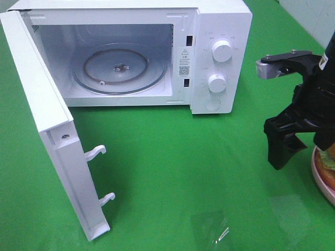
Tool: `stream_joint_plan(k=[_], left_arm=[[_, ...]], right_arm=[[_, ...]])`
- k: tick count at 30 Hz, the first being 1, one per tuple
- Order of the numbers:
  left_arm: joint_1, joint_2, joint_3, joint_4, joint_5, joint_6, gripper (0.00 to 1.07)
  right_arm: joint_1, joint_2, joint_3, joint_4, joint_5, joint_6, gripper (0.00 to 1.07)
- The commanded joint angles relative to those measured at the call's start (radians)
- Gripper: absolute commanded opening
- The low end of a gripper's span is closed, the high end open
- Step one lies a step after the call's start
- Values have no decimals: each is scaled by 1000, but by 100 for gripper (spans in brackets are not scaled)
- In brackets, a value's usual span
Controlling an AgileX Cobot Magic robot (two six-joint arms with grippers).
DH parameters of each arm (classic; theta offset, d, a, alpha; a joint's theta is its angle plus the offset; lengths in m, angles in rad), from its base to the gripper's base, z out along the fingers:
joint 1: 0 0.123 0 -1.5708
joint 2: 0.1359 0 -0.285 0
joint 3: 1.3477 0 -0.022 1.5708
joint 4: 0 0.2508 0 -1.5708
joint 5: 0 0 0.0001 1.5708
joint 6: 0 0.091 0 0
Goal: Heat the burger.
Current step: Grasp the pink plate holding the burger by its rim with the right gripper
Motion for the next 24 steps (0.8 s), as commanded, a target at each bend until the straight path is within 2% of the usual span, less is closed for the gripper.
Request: stream_joint_plan(k=[1, 4, 10, 17, 19, 24], left_arm=[[4, -21, 3, -9, -16, 2, 86], [4, -21, 3, -9, -16, 2, 86], [4, -21, 3, -9, -16, 2, 86], [4, -21, 3, -9, -16, 2, 86], [4, -21, 3, -9, -16, 2, 86], [4, -21, 3, -9, -16, 2, 86]], right_arm=[[-22, -4, -2, -31, 67, -18, 84], [-22, -4, 2, -41, 67, -18, 84], [-22, -4, 111, -80, 55, -14, 82], [-22, -4, 157, -110, 35, -9, 81], [-22, -4, 211, -165, -26, -5, 80], [-22, -4, 256, -189, -124, 24, 80]])
